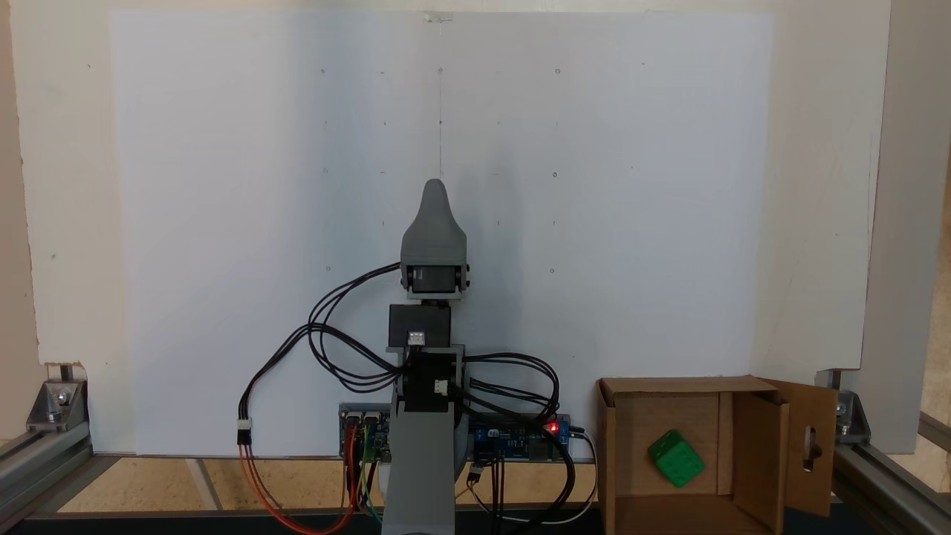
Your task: Grasp a green dice and put it in the bin.
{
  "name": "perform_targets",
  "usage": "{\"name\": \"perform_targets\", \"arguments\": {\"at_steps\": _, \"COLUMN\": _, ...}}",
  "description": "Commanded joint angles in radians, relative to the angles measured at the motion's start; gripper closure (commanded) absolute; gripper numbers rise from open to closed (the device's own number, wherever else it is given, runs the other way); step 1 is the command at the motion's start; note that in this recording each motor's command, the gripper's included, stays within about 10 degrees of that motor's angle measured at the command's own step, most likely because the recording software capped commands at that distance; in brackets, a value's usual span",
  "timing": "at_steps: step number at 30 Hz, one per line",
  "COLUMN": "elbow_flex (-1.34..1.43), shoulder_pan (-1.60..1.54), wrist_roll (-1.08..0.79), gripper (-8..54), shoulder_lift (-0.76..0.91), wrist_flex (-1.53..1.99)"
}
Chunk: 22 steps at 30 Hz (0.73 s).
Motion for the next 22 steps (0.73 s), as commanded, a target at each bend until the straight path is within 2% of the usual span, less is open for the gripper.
{"name": "perform_targets", "arguments": {"at_steps": 1, "elbow_flex": 0.049, "shoulder_pan": 0.009, "wrist_roll": 0.028, "gripper": 1.7, "shoulder_lift": 0.11, "wrist_flex": -0.167}}
{"name": "perform_targets", "arguments": {"at_steps": 8, "elbow_flex": 0.049, "shoulder_pan": 0.005, "wrist_roll": 0.028, "gripper": 1.1, "shoulder_lift": 0.107, "wrist_flex": -0.437}}
{"name": "perform_targets", "arguments": {"at_steps": 22, "elbow_flex": 0.049, "shoulder_pan": 0.003, "wrist_roll": 0.028, "gripper": 1.1, "shoulder_lift": 0.107, "wrist_flex": -0.445}}
